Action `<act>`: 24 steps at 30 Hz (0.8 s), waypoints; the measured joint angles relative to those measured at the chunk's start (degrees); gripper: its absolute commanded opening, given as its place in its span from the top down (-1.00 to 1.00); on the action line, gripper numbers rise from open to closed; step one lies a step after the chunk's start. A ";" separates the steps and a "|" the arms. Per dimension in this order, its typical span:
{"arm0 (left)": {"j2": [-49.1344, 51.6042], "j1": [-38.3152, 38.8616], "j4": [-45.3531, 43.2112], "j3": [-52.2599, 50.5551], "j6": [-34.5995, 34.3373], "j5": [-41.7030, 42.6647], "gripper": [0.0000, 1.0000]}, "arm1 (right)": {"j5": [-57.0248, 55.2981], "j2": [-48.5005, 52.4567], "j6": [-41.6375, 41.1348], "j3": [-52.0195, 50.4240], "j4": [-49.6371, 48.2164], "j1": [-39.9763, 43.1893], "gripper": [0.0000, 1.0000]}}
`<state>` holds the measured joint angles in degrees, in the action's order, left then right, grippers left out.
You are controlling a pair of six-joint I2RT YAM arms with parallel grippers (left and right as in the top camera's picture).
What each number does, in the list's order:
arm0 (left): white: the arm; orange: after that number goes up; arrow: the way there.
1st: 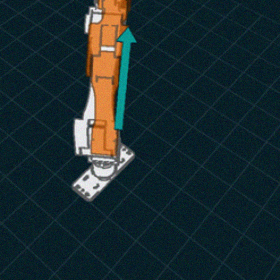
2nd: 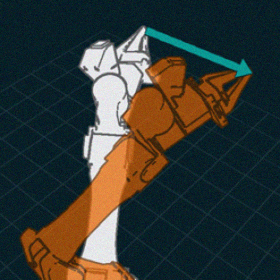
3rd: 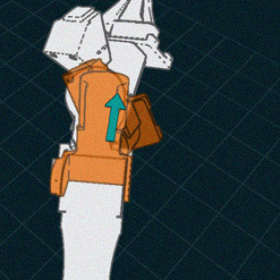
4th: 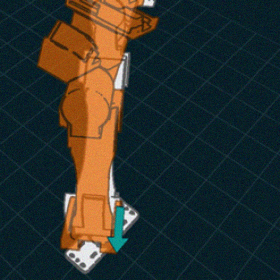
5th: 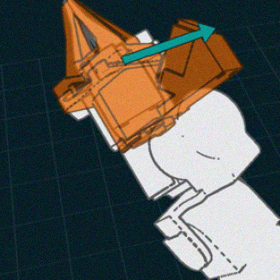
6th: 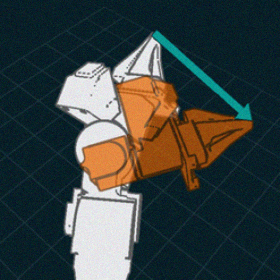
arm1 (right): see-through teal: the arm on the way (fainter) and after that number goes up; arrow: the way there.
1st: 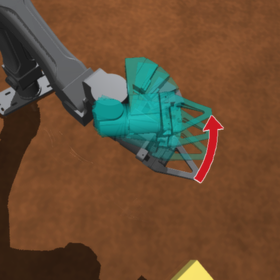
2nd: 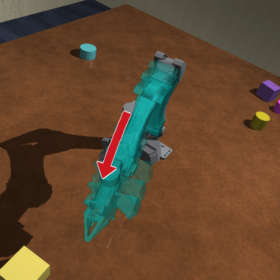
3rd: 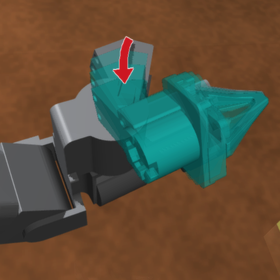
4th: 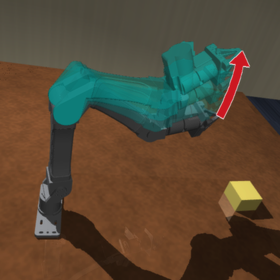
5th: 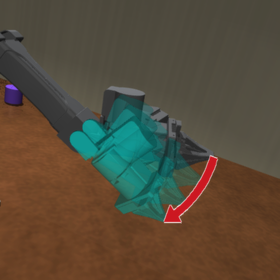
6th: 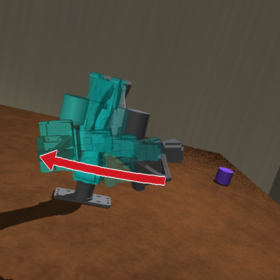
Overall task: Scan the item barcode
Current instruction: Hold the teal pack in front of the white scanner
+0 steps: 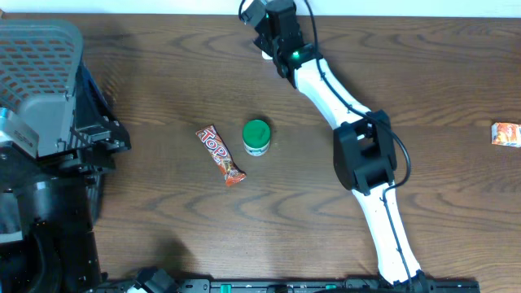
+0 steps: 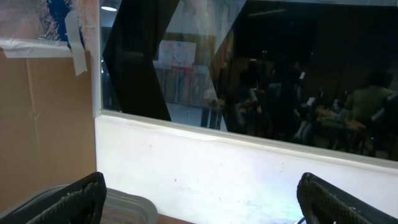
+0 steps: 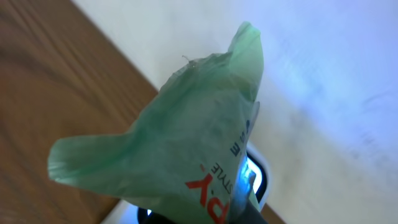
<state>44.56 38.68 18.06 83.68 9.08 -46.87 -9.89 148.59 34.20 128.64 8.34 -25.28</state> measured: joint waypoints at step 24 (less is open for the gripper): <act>0.00 0.00 -0.02 0.02 0.00 0.00 -0.96 | -7.34 -5.22 -5.66 7.15 44.06 -3.63 0.98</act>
<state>44.56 38.68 18.04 83.70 9.08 -46.87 -17.23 143.37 28.53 135.79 52.40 -28.91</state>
